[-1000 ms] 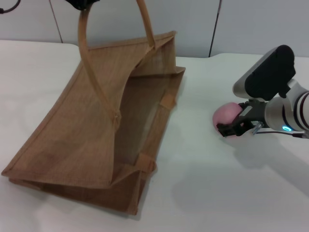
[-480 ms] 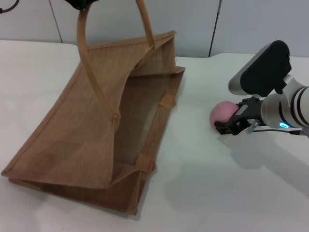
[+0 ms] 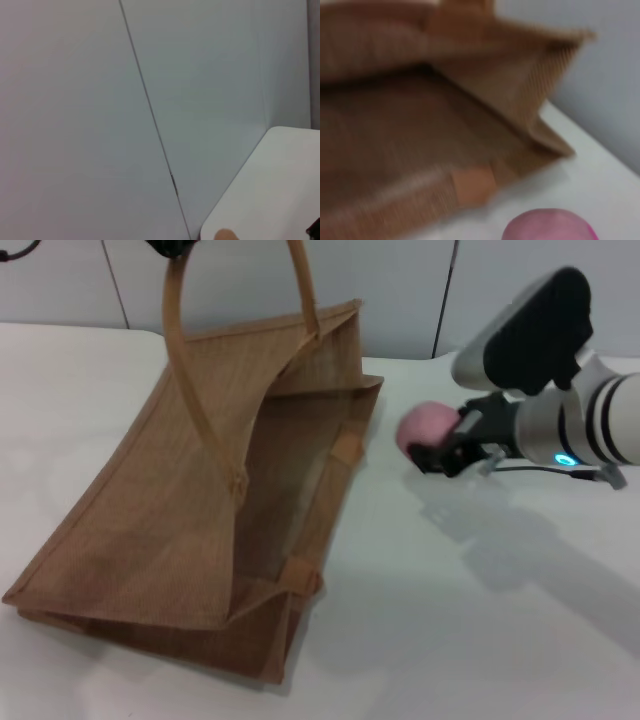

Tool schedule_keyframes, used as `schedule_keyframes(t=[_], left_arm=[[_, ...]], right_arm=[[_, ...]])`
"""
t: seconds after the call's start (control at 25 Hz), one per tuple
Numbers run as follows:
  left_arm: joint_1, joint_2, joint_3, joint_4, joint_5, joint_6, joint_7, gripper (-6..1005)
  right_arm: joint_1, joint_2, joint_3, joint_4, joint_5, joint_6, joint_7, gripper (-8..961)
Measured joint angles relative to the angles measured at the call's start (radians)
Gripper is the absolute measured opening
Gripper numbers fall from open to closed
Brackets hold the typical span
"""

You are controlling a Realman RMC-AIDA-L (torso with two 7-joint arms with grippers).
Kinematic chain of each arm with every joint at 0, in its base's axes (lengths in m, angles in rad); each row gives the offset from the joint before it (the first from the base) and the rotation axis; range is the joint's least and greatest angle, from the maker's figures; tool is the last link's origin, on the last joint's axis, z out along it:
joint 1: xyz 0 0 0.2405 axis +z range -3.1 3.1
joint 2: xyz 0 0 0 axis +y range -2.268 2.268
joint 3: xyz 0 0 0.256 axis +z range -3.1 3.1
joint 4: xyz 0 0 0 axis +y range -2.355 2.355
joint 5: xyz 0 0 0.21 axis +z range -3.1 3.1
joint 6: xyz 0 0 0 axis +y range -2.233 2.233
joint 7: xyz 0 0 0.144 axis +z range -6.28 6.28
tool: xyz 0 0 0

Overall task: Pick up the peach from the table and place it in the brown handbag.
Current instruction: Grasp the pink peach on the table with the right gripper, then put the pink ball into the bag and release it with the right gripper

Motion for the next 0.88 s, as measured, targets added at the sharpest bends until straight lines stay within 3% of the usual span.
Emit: schedule_keyframes(t=[0.88], left_arm=[[-0.011, -0.002, 0.101, 0.036, -0.019, 0.035, -0.015, 117]], right_arm=[[0.062, 0.002, -0.12, -0.041, 0.299, -0.044, -0.142, 596]])
